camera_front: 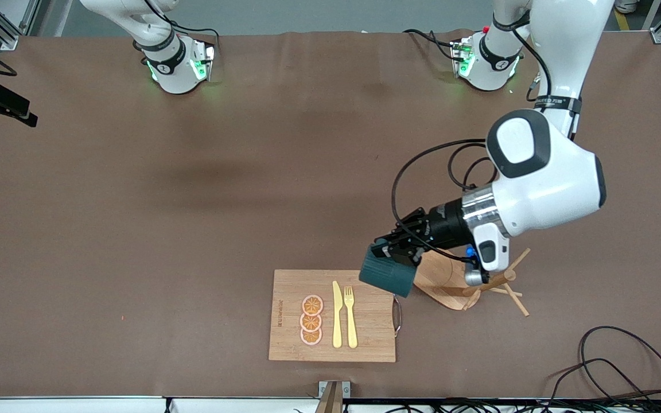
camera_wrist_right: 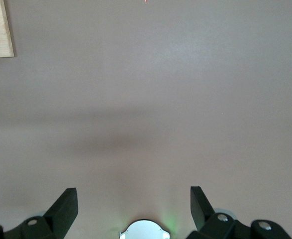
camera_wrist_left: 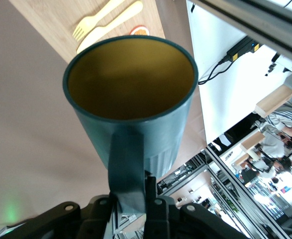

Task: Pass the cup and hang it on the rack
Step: 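Hang the mug handle onto a rack peg with the left gripper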

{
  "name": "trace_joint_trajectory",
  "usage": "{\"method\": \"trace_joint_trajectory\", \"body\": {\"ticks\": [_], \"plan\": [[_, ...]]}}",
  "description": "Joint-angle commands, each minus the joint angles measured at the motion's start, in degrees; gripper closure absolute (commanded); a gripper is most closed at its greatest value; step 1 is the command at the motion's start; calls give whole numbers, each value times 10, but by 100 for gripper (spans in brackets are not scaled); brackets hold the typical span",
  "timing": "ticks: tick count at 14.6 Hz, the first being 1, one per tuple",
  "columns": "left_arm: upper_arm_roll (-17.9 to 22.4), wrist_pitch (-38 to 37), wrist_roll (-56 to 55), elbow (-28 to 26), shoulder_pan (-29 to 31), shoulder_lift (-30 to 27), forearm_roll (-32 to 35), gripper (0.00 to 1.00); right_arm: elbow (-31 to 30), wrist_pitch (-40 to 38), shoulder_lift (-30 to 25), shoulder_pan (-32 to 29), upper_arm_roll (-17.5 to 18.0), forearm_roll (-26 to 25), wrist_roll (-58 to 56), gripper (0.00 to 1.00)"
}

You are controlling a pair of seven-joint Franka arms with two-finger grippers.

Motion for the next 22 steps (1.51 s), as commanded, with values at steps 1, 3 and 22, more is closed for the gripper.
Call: {"method": "trace_joint_trajectory", "body": {"ticks": [1,3,22], "plan": [[-4,3,59,-74,23,-46,-31,100,-19,0,-23,-1,0,4,9,0],[-6,-11,98,-92,41,-51,-52,100,-18,0,-24,-1,0,4,9,0],[-6,-152,470,-271,197,-95,-196,100,-18,1,-33,1,1,-13,-24,0]]}}
